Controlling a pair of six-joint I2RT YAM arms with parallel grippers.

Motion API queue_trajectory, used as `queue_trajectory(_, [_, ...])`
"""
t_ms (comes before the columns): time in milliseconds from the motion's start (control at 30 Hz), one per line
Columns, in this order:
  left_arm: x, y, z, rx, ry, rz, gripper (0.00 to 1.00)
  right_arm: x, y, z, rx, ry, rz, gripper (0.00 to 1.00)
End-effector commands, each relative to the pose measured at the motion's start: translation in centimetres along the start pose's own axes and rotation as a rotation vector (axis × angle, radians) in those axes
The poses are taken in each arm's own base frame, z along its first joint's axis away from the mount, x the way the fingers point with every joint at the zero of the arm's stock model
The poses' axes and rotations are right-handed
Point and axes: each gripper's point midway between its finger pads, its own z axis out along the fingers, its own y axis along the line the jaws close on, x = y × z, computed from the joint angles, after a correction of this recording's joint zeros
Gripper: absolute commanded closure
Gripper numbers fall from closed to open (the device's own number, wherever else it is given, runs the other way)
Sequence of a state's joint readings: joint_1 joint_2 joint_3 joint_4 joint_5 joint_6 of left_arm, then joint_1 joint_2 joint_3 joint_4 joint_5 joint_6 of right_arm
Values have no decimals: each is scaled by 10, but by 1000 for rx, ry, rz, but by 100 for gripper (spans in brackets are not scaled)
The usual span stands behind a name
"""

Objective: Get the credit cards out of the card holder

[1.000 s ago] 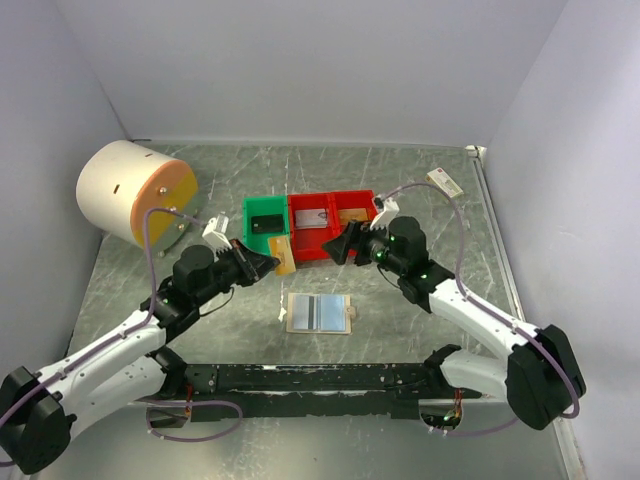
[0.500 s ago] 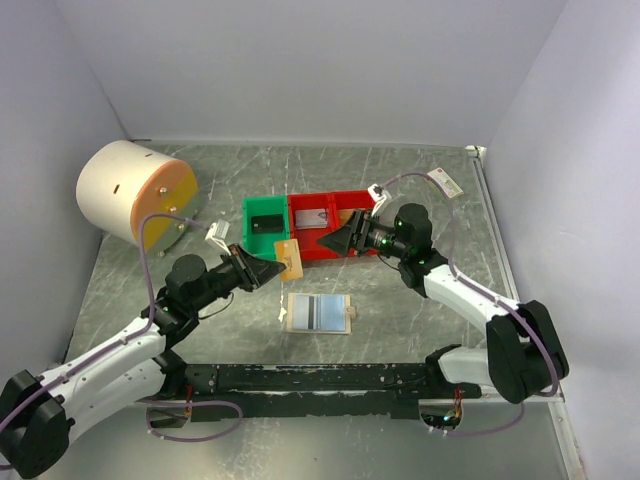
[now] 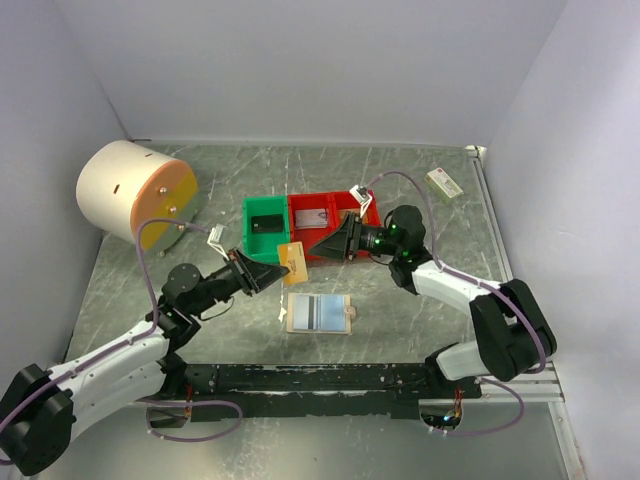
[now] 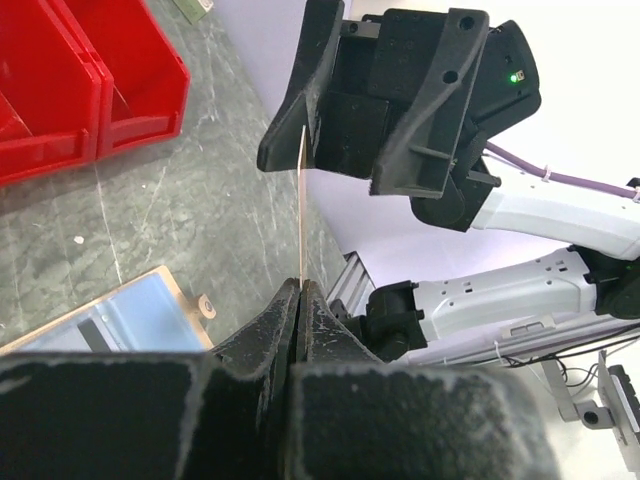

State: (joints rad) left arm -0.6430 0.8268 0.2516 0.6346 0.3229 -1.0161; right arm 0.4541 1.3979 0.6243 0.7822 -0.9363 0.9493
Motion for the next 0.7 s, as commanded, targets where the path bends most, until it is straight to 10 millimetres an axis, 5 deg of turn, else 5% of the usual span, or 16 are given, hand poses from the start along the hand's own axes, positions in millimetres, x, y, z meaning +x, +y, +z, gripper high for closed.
queue_trajectory(0, [-6,-21,-5,112,-38,-10,93,7,28,3,-107,45,-66,44])
queue_trajectory(333, [-6,-30,-8,167,-41,-23,93,27,36,14,-161,131,-42,51])
queue_trajectory(667, [-4,-31,-7,171,-23,-19,93,32,46,18,-211,143,-3,69])
